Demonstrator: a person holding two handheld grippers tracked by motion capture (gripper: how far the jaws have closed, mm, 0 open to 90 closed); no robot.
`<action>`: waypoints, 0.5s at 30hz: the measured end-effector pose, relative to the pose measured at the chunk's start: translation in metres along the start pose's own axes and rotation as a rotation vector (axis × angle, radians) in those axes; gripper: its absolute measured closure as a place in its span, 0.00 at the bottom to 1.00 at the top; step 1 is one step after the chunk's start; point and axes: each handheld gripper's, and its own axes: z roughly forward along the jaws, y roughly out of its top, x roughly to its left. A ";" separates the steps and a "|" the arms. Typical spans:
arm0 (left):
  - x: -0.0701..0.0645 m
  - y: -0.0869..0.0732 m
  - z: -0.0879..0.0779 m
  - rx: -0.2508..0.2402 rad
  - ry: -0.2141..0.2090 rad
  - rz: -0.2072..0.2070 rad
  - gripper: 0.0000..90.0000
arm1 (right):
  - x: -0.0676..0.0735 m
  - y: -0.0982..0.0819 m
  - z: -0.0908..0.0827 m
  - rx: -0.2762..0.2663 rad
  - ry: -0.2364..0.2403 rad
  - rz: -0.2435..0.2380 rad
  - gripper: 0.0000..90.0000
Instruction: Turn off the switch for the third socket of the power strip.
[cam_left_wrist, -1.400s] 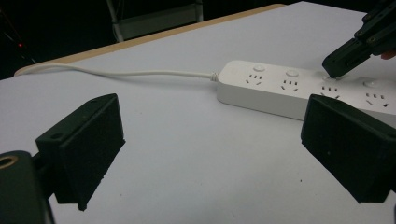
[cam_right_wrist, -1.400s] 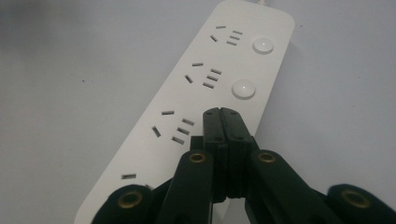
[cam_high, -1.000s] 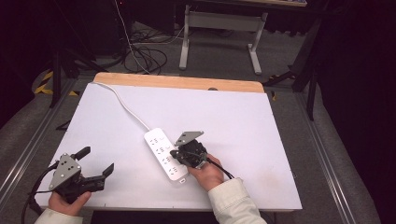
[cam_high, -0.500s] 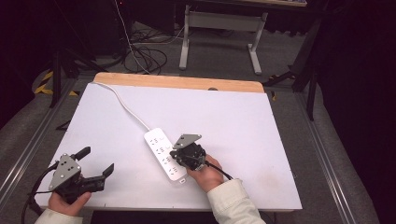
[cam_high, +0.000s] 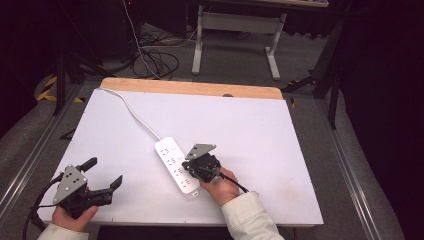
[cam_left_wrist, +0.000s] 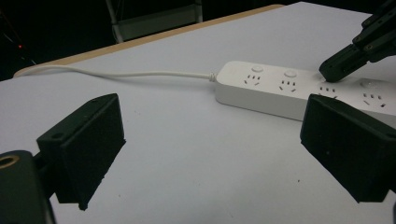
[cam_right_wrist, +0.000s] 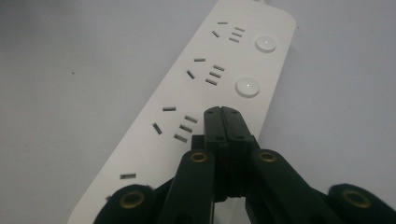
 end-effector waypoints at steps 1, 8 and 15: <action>0.000 0.000 0.000 -0.001 0.000 0.000 0.08 | 0.000 0.000 0.000 0.001 -0.002 0.004 1.00; 0.000 0.000 0.000 0.000 0.000 0.002 0.08 | 0.001 -0.001 0.000 -0.003 -0.010 0.001 1.00; -0.001 0.000 0.000 0.003 -0.002 0.005 0.08 | 0.001 -0.002 0.001 -0.009 -0.006 0.024 1.00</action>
